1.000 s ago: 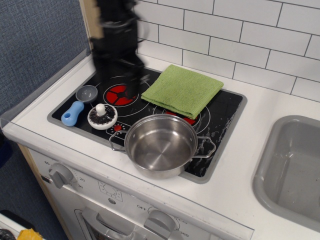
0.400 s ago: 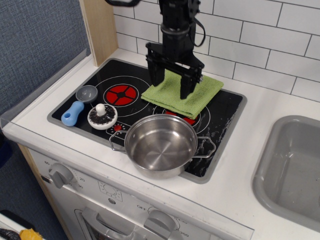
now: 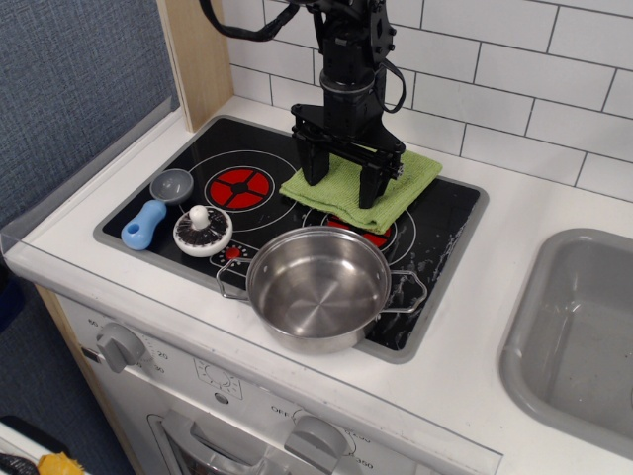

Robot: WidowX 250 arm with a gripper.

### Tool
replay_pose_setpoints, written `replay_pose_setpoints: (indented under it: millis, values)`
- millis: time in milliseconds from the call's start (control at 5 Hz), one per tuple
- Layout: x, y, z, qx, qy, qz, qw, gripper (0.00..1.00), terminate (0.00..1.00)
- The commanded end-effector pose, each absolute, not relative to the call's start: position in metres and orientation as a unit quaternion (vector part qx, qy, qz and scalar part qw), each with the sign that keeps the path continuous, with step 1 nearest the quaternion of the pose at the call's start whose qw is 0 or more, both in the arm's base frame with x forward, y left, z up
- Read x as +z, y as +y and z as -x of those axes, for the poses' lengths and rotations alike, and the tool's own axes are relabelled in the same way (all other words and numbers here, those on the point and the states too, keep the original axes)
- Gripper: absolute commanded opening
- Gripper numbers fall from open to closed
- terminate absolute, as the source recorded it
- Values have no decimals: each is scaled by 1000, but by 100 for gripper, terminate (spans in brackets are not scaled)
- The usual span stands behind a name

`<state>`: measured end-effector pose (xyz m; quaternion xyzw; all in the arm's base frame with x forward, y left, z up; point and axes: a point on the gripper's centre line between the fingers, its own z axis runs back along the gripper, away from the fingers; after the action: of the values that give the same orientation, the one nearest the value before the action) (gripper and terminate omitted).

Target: Move the green towel to the back left corner of stove top

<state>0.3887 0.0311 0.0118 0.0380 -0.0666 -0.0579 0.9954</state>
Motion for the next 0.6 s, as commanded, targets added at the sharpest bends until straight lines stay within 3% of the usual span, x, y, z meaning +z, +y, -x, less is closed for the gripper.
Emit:
replay_pose_setpoints:
  millis: [0,400]
  values:
    - [9,91,-379,-36,-46,-73,996,100,0]
    - [16,174,-356,37,-29,-88,995,100,0]
